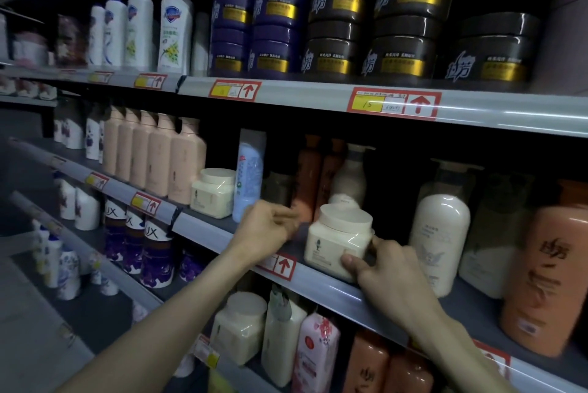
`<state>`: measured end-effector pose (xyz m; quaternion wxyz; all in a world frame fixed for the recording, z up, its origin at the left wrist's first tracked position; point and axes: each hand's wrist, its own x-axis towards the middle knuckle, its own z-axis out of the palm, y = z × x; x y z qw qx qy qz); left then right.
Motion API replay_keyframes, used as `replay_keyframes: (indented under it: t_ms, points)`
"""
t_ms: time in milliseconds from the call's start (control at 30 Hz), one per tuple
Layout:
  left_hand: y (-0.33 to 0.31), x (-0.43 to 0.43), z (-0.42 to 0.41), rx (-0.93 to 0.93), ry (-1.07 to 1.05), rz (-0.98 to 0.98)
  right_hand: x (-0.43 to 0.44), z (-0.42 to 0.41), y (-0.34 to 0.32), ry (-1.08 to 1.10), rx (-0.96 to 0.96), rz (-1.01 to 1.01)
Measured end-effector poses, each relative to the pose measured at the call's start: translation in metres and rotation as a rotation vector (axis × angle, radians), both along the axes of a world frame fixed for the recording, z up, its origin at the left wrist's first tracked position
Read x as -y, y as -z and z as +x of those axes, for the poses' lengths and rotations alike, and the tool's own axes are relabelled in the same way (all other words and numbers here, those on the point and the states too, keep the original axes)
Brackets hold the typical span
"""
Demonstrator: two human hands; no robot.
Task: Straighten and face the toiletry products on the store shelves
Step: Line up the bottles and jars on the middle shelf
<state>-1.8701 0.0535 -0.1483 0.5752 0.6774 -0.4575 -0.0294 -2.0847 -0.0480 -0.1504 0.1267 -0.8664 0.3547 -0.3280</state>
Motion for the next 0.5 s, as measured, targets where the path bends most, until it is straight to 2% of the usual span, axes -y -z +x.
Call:
replay_keyframes:
  t_ms: [100, 133, 167, 300, 400, 500]
  points:
    - [-0.005, -0.015, 0.033, -0.093, -0.398, -0.284, -0.004, 0.017, 0.003, -0.013, -0.001, -0.003]
    - [-0.007, -0.017, 0.047, -0.097, -0.485, -0.294, -0.003, 0.022, 0.004, -0.029, 0.002, 0.009]
    - [-0.01, -0.018, 0.058, -0.084, -0.538, -0.224, -0.003, 0.026, 0.005, -0.038, 0.001, 0.021]
    - [-0.016, -0.004, 0.075, 0.004, -0.511, 0.062, 0.001, 0.035, 0.005, -0.046, -0.015, 0.016]
    - [-0.017, 0.006, 0.078, 0.112, -0.567, 0.11, 0.003, 0.033, 0.006, -0.056, -0.01, 0.013]
    - [-0.018, 0.017, 0.082, 0.07, -0.553, 0.106, 0.008, 0.032, 0.006, -0.084, -0.002, 0.043]
